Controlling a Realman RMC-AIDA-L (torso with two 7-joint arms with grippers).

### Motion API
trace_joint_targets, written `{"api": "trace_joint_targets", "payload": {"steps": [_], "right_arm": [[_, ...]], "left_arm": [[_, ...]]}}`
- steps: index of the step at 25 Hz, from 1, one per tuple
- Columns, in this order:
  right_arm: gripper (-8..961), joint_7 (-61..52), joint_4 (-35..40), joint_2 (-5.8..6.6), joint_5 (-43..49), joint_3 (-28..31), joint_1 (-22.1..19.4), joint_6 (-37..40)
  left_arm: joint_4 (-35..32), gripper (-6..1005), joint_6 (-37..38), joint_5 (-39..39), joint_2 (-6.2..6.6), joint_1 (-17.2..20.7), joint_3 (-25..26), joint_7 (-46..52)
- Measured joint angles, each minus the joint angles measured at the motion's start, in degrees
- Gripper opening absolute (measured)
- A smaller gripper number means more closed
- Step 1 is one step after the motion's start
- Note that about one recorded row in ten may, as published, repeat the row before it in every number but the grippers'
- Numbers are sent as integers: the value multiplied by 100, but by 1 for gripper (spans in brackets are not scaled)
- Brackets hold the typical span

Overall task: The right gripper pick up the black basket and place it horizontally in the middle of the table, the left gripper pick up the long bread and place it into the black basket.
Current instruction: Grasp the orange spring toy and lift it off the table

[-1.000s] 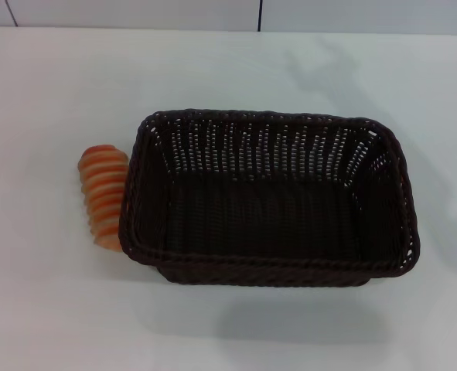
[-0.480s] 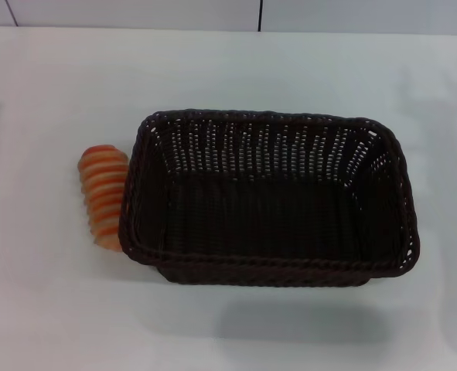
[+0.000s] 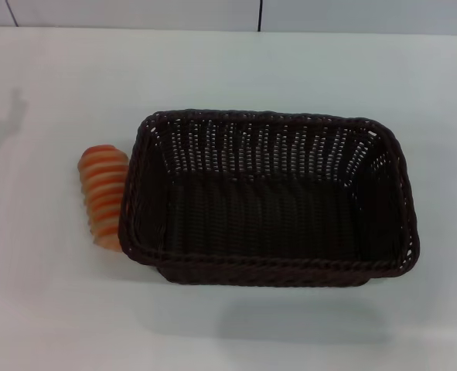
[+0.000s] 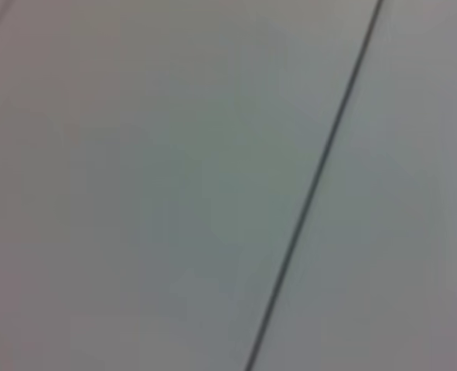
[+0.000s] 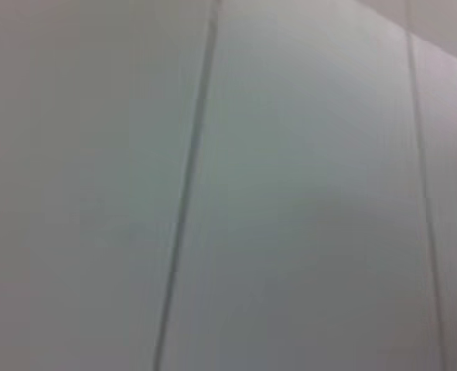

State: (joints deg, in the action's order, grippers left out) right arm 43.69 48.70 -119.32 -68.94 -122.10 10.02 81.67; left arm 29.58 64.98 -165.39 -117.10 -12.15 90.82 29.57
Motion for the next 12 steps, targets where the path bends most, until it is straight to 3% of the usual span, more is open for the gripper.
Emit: {"api": "trace_joint_targets", "payload": {"steps": [3,9,10,11,12], "right_arm": [[621,-73,-367,0,-92,40,98,-37],[621,-468,-916,14,-291,185,359,-270],[621,-548,-1001,19,-294,235,405,-313],[621,-621,-1085,21,-288,286,456,-355],[621,-672,-1165,25,-282,326,505,-391]], "left_arm": [[1130,856,-1167,1,109,367,-291,8],[3694,856,-4699,-1,400,933,-461,-38],[4538,856,-6061,-2,472,1013,-418,-112],[4538,856,-6061,-2,472,1013,-418,-112],[4900,856,-6663,-1,488,1030,-371,-183]]}}
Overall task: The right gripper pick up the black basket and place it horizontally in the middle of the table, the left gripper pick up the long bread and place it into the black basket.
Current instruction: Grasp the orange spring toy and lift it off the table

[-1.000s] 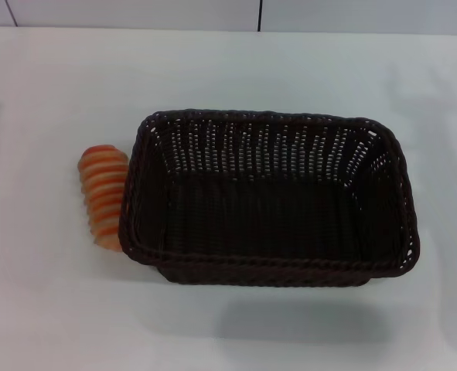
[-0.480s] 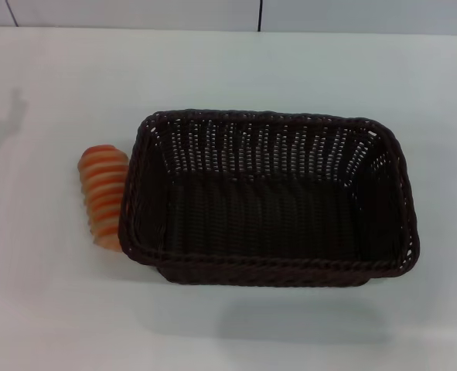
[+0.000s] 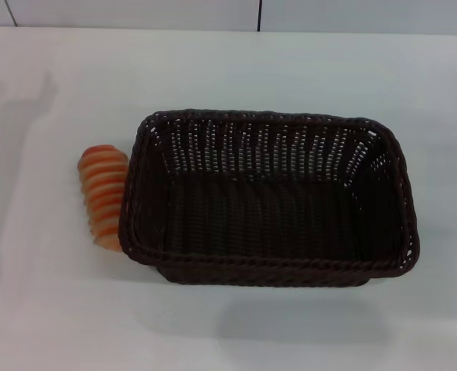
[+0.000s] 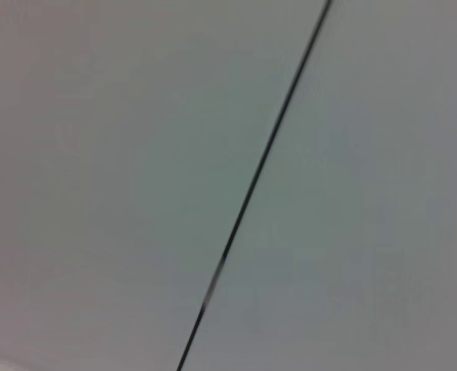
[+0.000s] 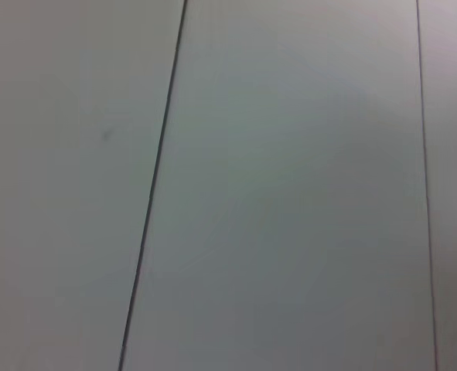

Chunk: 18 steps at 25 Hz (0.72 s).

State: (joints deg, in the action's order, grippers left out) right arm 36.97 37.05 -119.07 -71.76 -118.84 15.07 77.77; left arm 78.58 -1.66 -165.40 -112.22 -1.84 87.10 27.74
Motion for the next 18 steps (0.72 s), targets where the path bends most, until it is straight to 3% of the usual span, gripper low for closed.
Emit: {"api": "trace_joint_targets", "payload": {"steps": [1,2,3,8,10,18], "right_arm": [[622,-31,-53,0,10,22,43,-25],[622,-45,-113,3,14,34,95,-45],[622,-49,-155,6,16,37,135,-53],[622,-103,-364,37,19,94,341,-161],[622,-198,-432,46,24,118,402,-201],[621,-823,-734,139,86,125,561,-253]], "left_arm": [[635,856,-1184,10,-7,-4,164,-214],[635,856,-1184,10,-7,-4,164,-214],[885,856,-1730,14,-47,-24,287,-350],[1971,856,-4320,162,-466,-330,1065,-1424],[2153,855,-5053,314,-570,-515,1320,-1850],[2003,855,-7168,1080,-567,-1256,1883,-2680]]}}
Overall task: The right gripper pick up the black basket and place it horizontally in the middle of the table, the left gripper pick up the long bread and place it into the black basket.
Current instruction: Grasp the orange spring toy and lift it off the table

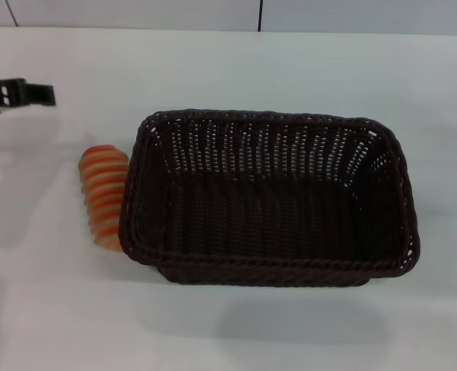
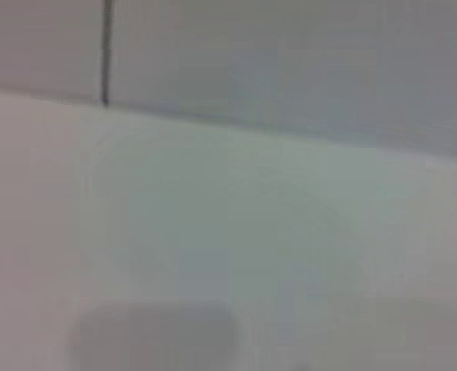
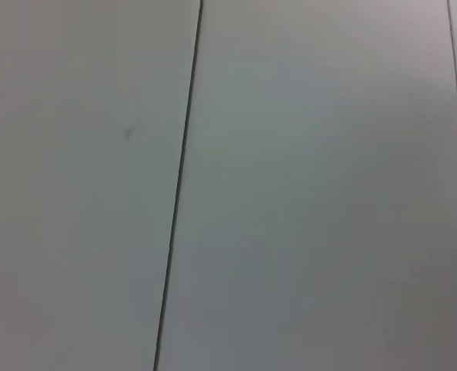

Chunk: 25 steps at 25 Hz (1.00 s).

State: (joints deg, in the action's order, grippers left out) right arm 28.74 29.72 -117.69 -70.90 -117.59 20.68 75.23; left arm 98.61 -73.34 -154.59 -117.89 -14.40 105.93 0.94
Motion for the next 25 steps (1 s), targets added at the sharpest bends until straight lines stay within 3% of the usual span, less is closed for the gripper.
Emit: {"api": "trace_joint_targets", "payload": {"steps": [10,25], "right_arm": [[622,-100,-10,9,88,0,-21,-1],[621,-106,-11,9,96,0,2,32]], "left_arm": [[-391,855,-1259,-393,-3,-722,-44,-108],[-942,855,-1451,-170,-49,-1105,-214,-120]]}}
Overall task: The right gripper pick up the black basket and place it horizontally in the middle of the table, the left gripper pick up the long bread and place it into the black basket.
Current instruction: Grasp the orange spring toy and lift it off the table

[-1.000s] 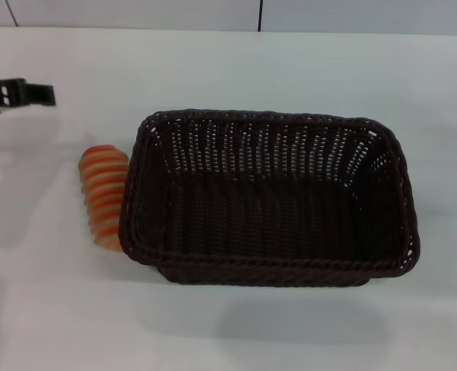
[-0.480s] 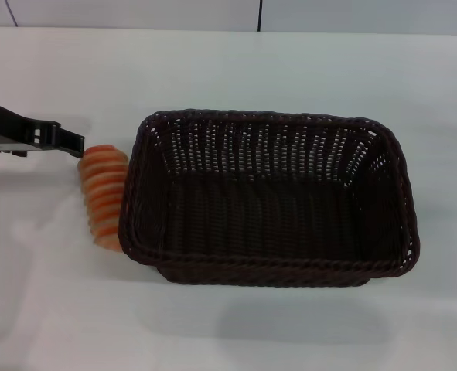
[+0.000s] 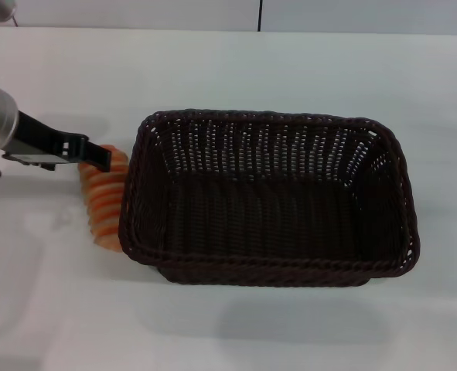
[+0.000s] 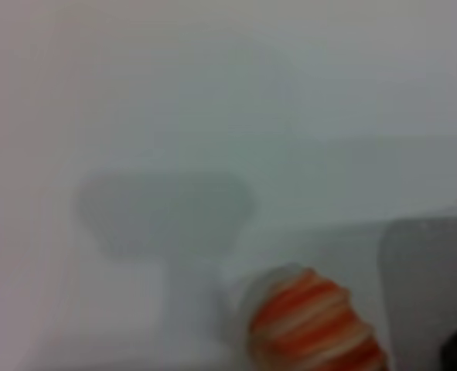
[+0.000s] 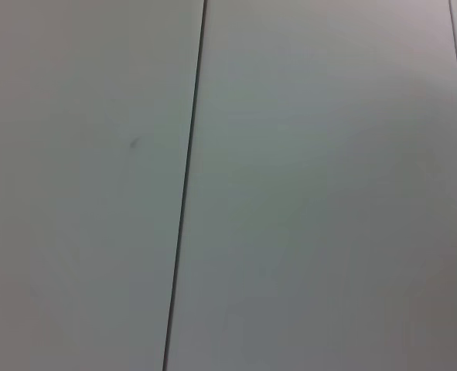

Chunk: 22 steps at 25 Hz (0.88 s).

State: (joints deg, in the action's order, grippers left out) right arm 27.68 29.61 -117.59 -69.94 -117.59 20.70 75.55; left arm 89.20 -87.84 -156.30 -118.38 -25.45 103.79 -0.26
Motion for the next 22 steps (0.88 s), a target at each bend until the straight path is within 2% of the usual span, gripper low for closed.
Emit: {"api": "trace_joint_targets", "payload": {"steps": [9,22], "right_arm": [[622,0,30,-15,47,0,3,11],[621,0,52,-27,59,0,-2,31]], "left_arm": [[-290,855,-80,148,-1,-211,-75,8],[-703,855,148,224,-1,-302,-96,-86]]}}
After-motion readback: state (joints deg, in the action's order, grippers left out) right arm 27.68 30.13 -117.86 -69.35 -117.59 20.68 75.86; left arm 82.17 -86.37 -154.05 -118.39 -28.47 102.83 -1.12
